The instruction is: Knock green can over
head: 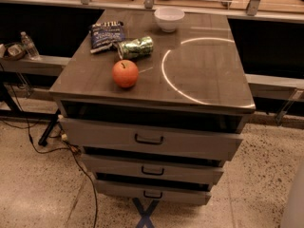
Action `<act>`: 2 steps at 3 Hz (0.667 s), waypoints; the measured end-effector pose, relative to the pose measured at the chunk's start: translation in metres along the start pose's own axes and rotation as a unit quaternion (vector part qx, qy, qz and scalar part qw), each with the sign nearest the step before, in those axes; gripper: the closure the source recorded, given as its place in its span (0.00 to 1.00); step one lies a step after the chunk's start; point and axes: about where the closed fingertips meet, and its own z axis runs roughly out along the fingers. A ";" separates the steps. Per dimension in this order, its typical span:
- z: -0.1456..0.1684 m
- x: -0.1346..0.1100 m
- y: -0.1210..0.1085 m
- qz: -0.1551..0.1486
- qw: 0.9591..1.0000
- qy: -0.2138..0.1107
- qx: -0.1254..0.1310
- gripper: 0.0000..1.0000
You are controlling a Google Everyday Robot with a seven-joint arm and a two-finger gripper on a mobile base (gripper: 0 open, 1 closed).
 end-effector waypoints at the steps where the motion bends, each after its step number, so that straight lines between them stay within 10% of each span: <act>1: -0.073 0.033 -0.051 0.002 0.996 0.045 0.082 0.00; 2: -0.075 0.037 -0.053 0.003 0.995 0.049 0.086 0.00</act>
Offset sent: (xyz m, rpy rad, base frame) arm -0.0149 -0.0806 0.0309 -0.0353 -0.0601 -0.1585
